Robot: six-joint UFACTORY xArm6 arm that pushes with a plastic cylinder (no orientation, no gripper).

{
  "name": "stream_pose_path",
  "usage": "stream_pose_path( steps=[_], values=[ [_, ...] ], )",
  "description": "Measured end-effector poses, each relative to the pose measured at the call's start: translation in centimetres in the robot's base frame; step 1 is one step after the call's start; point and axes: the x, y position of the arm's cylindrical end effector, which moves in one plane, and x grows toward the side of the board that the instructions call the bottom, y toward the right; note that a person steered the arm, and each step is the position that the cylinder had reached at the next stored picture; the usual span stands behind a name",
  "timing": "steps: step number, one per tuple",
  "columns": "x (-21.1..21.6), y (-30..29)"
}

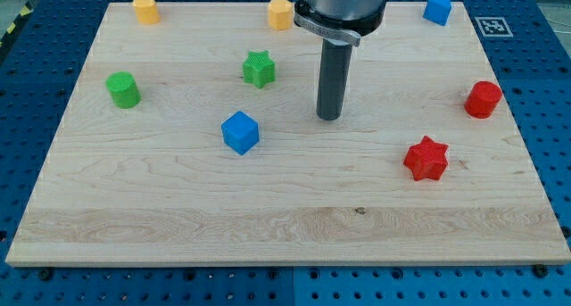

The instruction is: Place the red circle at the center right corner

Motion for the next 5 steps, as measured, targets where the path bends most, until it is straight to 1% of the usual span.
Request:
stream_pose_path(
  steps=[2,3,4,5],
  values=[
    [0.1,-4.5],
    [3.2,-5.4],
    [4.7,-7.8],
    [4.7,-8.7]
  ],
)
